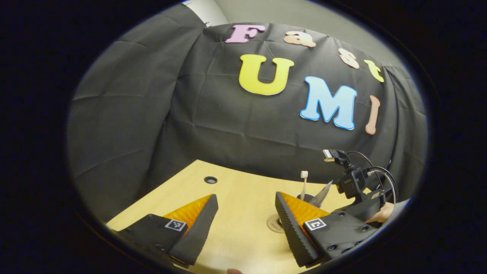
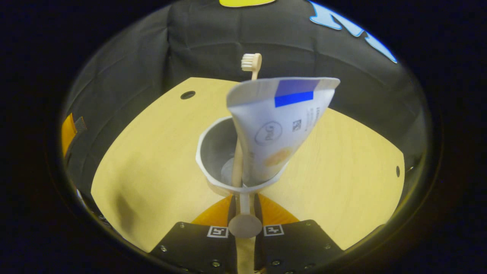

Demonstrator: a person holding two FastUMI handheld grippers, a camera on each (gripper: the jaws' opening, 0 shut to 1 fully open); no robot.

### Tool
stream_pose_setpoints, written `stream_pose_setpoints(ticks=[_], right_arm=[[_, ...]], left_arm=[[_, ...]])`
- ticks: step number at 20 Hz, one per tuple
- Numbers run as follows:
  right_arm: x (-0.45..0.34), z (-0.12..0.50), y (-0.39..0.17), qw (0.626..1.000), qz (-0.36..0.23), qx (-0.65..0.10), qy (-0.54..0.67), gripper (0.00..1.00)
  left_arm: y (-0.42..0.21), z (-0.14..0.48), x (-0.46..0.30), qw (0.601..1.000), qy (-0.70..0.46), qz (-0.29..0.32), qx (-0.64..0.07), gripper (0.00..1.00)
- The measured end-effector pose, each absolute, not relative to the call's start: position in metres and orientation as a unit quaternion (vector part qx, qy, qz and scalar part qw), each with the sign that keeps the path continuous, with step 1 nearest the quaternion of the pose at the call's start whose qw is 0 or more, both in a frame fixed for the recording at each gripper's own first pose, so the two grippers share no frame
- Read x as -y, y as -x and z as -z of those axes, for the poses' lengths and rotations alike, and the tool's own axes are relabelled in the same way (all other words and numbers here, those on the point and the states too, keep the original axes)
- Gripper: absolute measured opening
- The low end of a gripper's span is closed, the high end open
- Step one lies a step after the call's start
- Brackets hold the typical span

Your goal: Put the toothbrush and toothpaste on the desktop into the cup, then pick up the cup and place it on the coaster on the desktop.

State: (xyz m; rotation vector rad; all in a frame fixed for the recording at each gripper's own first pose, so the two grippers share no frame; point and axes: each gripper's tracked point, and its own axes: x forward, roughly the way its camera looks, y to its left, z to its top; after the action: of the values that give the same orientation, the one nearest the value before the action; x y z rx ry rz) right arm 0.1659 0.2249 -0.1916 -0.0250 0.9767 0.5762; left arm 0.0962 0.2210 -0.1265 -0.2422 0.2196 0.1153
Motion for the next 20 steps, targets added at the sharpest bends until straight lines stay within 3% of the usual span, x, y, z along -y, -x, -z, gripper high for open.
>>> stream_pose_setpoints(ticks=[3, 4, 9, 13, 16, 20], right_arm=[[-0.262, 0.208, -0.178, 0.84, -0.273, -0.468, 0.021, 0.18], [-0.274, 0.215, -0.182, 0.84, -0.271, -0.469, 0.026, 0.18], [-0.279, 0.21, -0.18, 0.839, -0.259, -0.478, 0.03, 0.18], [-0.271, 0.209, -0.192, 0.839, -0.249, -0.482, 0.026, 0.25], [-0.27, 0.191, -0.18, 0.847, -0.244, -0.471, 0.035, 0.31], [-0.252, 0.161, -0.168, 0.856, -0.246, -0.453, 0.022, 0.31]], left_arm=[[-0.092, 0.127, -0.237, 0.985, 0.122, -0.063, -0.109, 1.0], [-0.09, 0.128, -0.242, 0.984, 0.123, -0.064, -0.109, 0.96], [-0.086, 0.131, -0.257, 0.984, 0.125, -0.068, -0.108, 1.0], [-0.088, 0.131, -0.258, 0.984, 0.125, -0.063, -0.108, 0.93], [-0.089, 0.125, -0.251, 0.986, 0.119, -0.054, -0.104, 0.97], [-0.095, 0.114, -0.235, 0.988, 0.111, -0.039, -0.097, 0.96]])
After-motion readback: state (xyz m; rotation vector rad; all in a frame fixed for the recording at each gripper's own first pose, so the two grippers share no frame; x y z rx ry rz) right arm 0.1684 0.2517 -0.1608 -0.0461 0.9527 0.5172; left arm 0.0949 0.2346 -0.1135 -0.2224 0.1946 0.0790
